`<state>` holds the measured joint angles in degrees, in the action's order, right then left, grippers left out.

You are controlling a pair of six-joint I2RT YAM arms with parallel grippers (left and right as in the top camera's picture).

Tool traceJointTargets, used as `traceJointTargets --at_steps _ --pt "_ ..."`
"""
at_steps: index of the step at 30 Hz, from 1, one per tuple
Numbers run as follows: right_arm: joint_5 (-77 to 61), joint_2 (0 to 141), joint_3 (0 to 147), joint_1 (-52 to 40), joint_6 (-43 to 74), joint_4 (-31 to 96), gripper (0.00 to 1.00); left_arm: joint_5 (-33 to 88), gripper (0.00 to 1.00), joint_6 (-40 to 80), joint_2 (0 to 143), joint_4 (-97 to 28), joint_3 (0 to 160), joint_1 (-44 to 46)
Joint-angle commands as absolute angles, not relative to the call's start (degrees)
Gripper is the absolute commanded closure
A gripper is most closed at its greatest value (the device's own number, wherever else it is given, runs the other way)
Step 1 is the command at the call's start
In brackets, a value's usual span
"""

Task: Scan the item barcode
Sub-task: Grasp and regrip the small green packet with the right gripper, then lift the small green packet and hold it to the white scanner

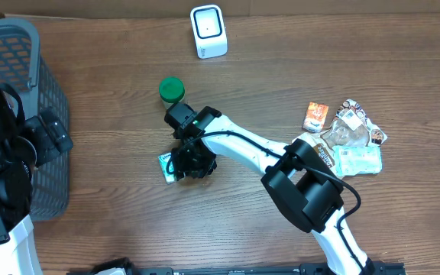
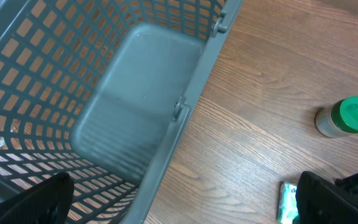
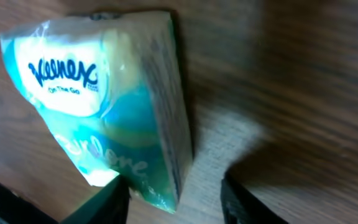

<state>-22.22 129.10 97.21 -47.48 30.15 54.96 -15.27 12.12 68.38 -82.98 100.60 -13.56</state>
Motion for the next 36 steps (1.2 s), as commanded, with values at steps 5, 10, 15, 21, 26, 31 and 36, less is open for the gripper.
traceJointTargets --at_steps 5,10,15,21,26,31,36 --pt "-20.8 127.3 95.6 -47.2 33.2 52.5 0.70 -15.8 0.00 13.3 67.9 -82.9 101.7 -13.8" --pt "-20.3 127.3 95.6 -47.0 31.4 52.1 0.90 -15.8 0.00 13.3 67.9 -82.9 101.7 -13.8" --pt "-20.6 126.4 96.5 -45.5 26.3 55.4 0.96 -15.8 0.00 13.3 67.9 -82.9 101.7 -13.9" --pt "-27.8 118.5 97.4 -41.2 19.5 58.9 0.96 -15.8 0.00 13.3 67.9 -82.9 101.7 -13.9" --pt "-44.6 108.5 97.4 -34.7 12.9 59.4 0.96 -15.8 0.00 13.3 67.9 -82.9 101.7 -13.9" --pt "-62.7 103.0 97.4 -27.8 6.1 59.5 0.96 -15.8 0.00 13.3 67.9 -82.9 101.7 -13.8" --pt "-77.6 102.4 97.4 -21.4 4.0 59.9 0.96 -15.8 0.00 13.3 67.9 -82.9 101.7 -13.8"
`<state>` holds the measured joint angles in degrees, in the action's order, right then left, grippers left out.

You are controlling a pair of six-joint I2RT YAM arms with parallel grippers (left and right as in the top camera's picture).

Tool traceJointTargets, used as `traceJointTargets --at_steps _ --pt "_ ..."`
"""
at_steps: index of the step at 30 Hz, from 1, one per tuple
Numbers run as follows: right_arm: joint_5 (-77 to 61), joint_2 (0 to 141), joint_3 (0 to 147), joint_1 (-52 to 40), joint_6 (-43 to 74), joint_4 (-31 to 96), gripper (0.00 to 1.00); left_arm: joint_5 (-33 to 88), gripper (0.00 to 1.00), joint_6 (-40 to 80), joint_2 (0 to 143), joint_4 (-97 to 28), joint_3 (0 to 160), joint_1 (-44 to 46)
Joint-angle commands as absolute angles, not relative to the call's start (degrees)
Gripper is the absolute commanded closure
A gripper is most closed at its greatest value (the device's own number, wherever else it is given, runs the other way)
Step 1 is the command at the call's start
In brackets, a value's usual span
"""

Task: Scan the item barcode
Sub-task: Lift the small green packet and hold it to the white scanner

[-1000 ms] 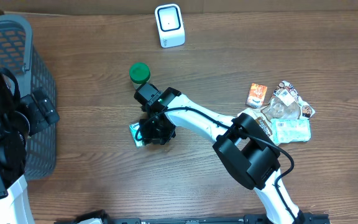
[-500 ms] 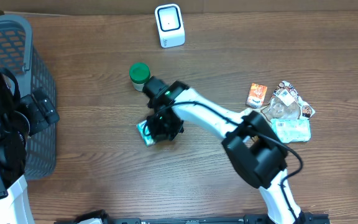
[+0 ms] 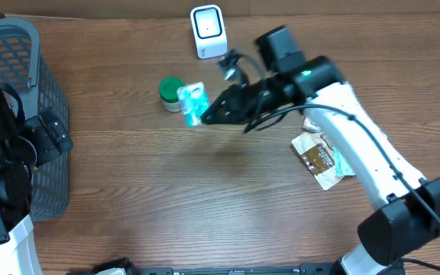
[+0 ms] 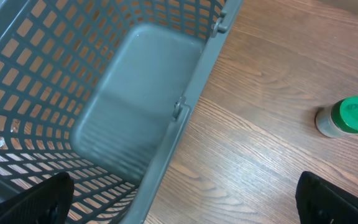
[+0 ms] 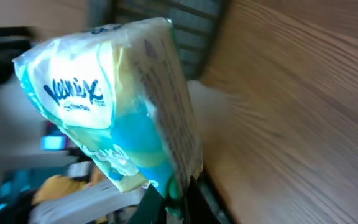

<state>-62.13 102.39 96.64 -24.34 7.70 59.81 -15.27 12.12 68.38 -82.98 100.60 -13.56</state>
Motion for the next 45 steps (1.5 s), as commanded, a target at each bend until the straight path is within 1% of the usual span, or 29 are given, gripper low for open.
traceJointTargets --at_steps 1,8,14,21,23,25,29,30,31,34,36,39,45 --pt "-79.3 102.4 97.4 -20.4 4.0 59.9 0.96 -15.8 0.00 13.3 67.9 -82.9 101.7 -13.8" --pt "-90.0 102.4 97.4 -13.3 4.3 60.1 0.96 -15.8 0.00 13.3 67.9 -82.9 101.7 -13.8" --pt "-90.0 102.4 97.4 -8.9 4.6 63.6 0.96 -15.8 0.00 13.3 67.9 -82.9 101.7 -13.8" --pt "-89.0 102.4 97.4 -8.6 4.3 63.5 0.96 -15.8 0.00 13.3 67.9 -82.9 101.7 -13.8" --pt "-84.8 102.4 97.4 -8.7 4.4 63.6 0.96 -15.8 0.00 13.3 67.9 -82.9 101.7 -13.8" --pt "-77.1 102.4 97.4 -9.4 4.5 64.1 0.96 -15.8 0.00 13.3 67.9 -82.9 101.7 -13.8" --pt "-55.8 102.4 97.4 -13.7 6.0 67.2 0.96 -15.8 0.00 13.3 67.9 -82.9 101.7 -13.8" --pt "-52.4 102.4 97.4 -14.9 6.0 67.6 0.96 -15.8 0.00 13.3 67.9 -82.9 101.7 -13.9" --pt "-45.6 102.4 97.4 -17.1 7.4 68.1 0.96 -15.8 0.00 13.3 67.9 -82.9 101.7 -13.8" --pt "-32.0 102.4 97.4 -21.0 13.4 68.6 0.96 -15.8 0.00 13.3 67.9 -82.9 101.7 -13.8" --pt "-28.2 102.4 97.7 -22.9 15.0 69.3 0.96 -15.8 0.00 13.3 67.9 -82.9 101.7 -13.8" --pt "-26.3 102.7 100.4 -24.1 15.3 71.7 0.96 -15.8 0.00 13.3 67.9 -82.9 101.7 -13.8" --pt "-13.1 105.6 115.6 -24.3 16.6 79.9 0.96 -15.8 0.00 13.3 67.9 -82.9 101.7 -13.9"
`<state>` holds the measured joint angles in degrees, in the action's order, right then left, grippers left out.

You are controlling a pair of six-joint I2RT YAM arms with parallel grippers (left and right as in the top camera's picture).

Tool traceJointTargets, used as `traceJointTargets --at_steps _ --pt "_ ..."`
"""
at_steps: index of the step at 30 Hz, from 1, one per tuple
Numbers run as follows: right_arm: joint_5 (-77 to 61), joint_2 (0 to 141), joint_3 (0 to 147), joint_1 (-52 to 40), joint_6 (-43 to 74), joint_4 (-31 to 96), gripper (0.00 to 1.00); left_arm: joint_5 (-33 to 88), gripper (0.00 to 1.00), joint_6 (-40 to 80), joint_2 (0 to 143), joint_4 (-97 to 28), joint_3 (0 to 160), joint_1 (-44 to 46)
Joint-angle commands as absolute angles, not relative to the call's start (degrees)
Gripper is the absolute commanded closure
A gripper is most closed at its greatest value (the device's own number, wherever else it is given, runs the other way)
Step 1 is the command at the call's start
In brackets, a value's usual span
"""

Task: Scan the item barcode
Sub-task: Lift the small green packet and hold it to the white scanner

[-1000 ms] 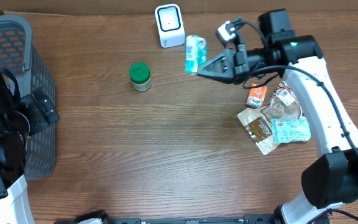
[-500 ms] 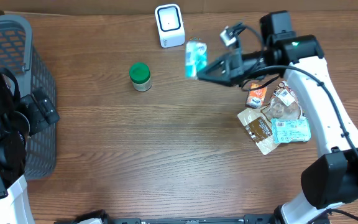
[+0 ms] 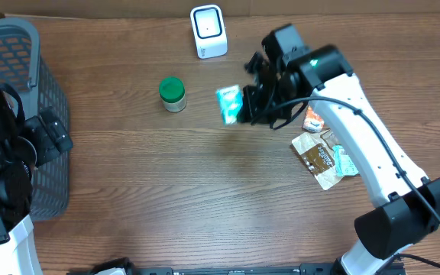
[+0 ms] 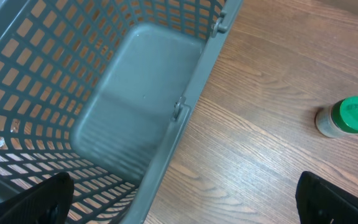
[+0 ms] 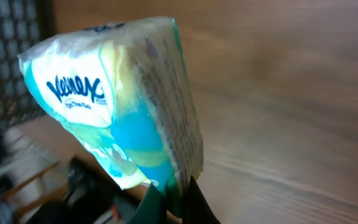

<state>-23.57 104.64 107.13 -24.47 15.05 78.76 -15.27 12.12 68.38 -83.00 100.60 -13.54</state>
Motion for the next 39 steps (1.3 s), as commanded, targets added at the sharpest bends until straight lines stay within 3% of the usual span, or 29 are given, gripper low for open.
traceJointTargets --at_steps 1,5,10,16,31,39 --pt "-11.4 106.5 118.7 -24.3 16.6 80.9 0.96 -15.8 0.00 13.3 67.9 -82.9 101.7 -13.8" --pt "-2.6 110.6 128.5 -24.9 15.0 80.0 0.96 -15.8 0.00 13.3 67.9 -82.9 101.7 -13.8" --pt "22.1 114.8 128.5 -29.3 11.0 65.2 0.96 -15.8 0.00 13.3 67.9 -82.9 101.7 -13.8" --pt "36.0 124.1 128.5 -32.5 1.5 46.9 0.96 -15.8 0.01 13.3 67.9 -82.9 101.7 -13.8" --pt "43.1 144.8 128.5 -32.1 -34.3 10.2 0.96 -15.8 0.00 13.3 67.9 -82.9 101.7 -13.8" --pt "42.9 148.9 128.5 -31.7 -36.3 6.6 0.96 -15.8 0.00 13.3 67.9 -82.9 101.7 -13.9"
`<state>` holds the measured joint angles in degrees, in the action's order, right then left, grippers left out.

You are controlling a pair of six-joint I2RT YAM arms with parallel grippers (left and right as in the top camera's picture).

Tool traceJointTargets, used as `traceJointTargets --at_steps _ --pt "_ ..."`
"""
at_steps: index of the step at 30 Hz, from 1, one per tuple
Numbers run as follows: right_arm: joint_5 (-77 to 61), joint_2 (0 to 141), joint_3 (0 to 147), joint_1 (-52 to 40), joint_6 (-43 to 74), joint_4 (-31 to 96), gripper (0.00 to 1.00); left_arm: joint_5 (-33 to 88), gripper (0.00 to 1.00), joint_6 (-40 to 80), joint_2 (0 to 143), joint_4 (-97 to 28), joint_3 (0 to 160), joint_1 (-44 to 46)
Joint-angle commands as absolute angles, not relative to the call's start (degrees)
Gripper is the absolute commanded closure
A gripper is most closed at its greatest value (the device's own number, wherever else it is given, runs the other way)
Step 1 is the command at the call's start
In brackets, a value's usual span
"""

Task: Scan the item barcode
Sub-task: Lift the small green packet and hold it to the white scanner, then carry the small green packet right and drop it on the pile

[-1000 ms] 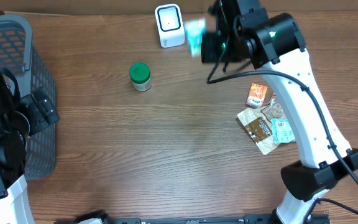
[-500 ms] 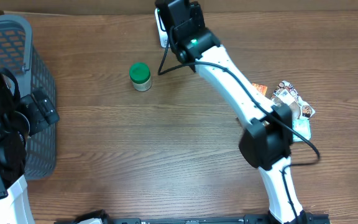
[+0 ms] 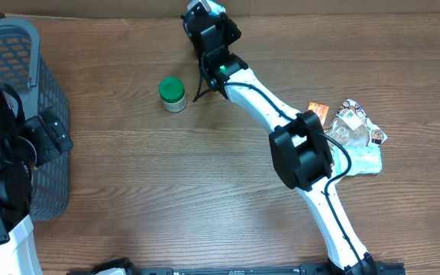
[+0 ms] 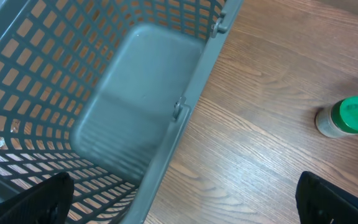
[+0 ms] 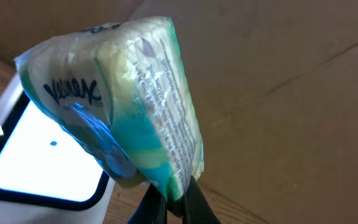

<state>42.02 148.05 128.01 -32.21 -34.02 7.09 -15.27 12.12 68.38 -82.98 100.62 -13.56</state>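
My right gripper (image 5: 169, 200) is shut on the lower edge of a teal and white Kleenex tissue pack (image 5: 114, 118). The pack hangs right in front of the white scanner (image 5: 23, 158), whose bright window shows behind the pack's left side. In the overhead view the right gripper (image 3: 208, 27) is at the table's far edge and covers most of the scanner; a sliver of the pack (image 3: 218, 6) peeks out. My left gripper (image 4: 185, 208) stands open beside the basket, with nothing between its fingers (image 4: 39, 198).
A grey mesh basket (image 3: 29, 34) stands at the far left, its rim (image 4: 185, 112) under the left wrist. A green-lidded jar (image 3: 172, 93) stands left of the right arm. An orange packet (image 3: 316, 116) and a pile of packets (image 3: 357, 141) lie at right. A cardboard wall (image 5: 278, 74) backs the scanner.
My right gripper, still shut on the tissue pack, has moved from the middle of the table right of the jar to the far edge, in front of the scanner. The left arm has not moved.
The tissue pack lay on the table below the jar, between my right gripper's open fingers. Then the gripper held it in the air beside the jar, then further right below the scanner, and now against the scanner's window.
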Motion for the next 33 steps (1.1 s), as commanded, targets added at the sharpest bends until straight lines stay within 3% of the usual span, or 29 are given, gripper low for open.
traceJointTargets --at_steps 1,22,26,33 --pt "42.8 149.1 128.5 -31.7 -36.3 6.6 0.96 -15.8 0.00 13.3 67.9 -82.9 101.7 -13.9" --pt "42.8 147.7 128.5 -32.3 -35.7 12.8 0.96 -15.8 0.00 13.3 67.9 -82.9 101.7 -13.8" --pt "41.0 143.6 128.5 -32.6 -27.7 18.8 0.96 -15.8 0.00 13.3 68.0 -82.9 101.7 -13.8" --pt "13.5 126.0 128.6 -32.3 0.2 50.8 0.96 -15.8 0.00 13.3 68.2 -82.9 101.7 -13.8"
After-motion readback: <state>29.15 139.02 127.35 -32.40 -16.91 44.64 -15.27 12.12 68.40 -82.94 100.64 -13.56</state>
